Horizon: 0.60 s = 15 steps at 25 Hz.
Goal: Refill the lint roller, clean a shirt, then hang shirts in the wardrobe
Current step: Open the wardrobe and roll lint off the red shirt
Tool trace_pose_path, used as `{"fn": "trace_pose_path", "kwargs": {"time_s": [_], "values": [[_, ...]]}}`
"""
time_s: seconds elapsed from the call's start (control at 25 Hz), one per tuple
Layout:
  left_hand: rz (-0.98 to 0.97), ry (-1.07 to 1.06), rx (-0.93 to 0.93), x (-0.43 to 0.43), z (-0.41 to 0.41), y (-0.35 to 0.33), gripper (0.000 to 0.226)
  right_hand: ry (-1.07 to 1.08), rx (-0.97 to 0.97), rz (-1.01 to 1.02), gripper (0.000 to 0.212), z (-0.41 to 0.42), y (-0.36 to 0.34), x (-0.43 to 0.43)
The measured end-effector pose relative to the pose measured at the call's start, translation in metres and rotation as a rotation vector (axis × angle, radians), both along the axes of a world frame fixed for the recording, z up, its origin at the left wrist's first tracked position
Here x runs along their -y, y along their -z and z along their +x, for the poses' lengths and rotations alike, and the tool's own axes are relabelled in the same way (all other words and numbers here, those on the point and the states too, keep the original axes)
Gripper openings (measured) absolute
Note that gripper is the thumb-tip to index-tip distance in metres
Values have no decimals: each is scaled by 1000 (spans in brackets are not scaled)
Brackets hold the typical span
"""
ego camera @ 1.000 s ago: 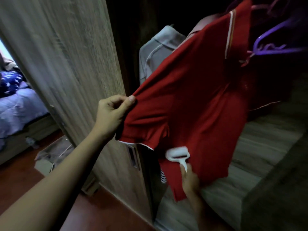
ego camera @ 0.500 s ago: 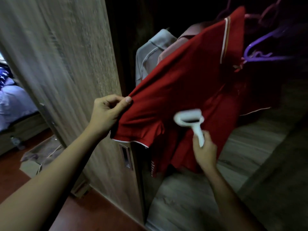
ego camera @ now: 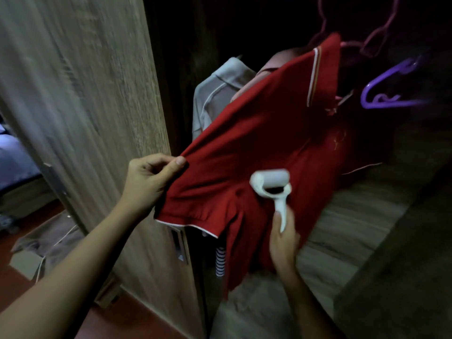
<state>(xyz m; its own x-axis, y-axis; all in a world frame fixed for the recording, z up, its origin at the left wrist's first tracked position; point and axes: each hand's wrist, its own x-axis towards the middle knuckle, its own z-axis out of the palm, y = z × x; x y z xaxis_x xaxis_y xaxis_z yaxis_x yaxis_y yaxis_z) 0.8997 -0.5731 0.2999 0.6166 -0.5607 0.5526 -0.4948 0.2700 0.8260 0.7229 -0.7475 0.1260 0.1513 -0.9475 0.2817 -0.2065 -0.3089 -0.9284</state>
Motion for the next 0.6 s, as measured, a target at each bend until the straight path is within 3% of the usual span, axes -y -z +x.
{"fn": "trace_pose_path", "kwargs": {"time_s": [0.04,0.16,0.24,0.4,0.6], "values": [[4,-3,13,0,0,0,16,-43,-73,71,40,2,28,-4],[6,-1,36,-1,0,0,18,-188,-286,169,77,-1,93,-9],[2,11,30,0,-1,1,18,-179,-308,176,76,-11,111,-8],[1,21,17,1,-1,-1,19,-50,-156,35,35,-29,58,24],[-19,7,-6,0,-4,-1,20,89,100,-247,44,-44,-69,86]]}}
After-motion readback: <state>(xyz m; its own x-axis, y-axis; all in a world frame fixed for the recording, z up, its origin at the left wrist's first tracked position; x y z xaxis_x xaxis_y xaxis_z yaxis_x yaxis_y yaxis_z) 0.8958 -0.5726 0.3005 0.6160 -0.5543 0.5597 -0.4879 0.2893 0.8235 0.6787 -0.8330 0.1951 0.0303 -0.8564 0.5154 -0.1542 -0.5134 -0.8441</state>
